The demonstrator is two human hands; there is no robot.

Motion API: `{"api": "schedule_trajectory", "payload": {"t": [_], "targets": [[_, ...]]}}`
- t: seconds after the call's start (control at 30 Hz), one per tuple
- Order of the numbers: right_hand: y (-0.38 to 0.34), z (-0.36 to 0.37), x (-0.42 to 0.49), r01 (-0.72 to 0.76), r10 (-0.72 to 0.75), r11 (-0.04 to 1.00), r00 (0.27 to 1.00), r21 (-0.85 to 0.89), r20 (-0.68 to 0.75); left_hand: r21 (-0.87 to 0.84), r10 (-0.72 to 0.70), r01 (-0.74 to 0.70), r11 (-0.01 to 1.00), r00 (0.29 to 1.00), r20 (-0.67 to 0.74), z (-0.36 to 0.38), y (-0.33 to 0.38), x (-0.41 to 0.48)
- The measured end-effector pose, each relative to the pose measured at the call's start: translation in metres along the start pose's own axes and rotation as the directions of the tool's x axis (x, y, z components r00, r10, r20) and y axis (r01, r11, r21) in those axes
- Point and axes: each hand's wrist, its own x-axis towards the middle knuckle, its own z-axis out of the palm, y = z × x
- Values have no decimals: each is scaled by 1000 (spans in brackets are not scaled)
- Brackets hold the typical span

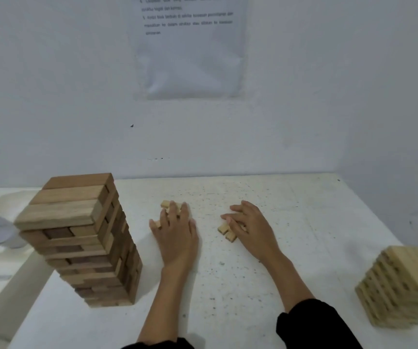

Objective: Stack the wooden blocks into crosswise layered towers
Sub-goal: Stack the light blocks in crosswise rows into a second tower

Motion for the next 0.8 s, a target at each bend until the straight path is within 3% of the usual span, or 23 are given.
{"api": "schedule_trajectory", "payload": {"t": [0.13,0.3,0.43,0.53,0.8], "targets": [[-2,-14,-25,-49,50,999,995,19,-87,-81,90,-89,993,996,19,-2,22,-26],[3,-26,-53,4,-20,998,971,-70,-238,-194,191,-184,964,981,21,-23,22,-36],[2,-29,-76,2,-35,992,967,-129,-253,-390,318,-284,876,948,25,-26,-6,-18],[3,-29,-86,-7,-37,986,965,-166,-258,-504,429,-317,804,895,122,-22,-9,-22],[1,-30,-89,-63,1,976,957,-206,-289,-405,420,-401,821,907,-47,-16,-3,-42]]}}
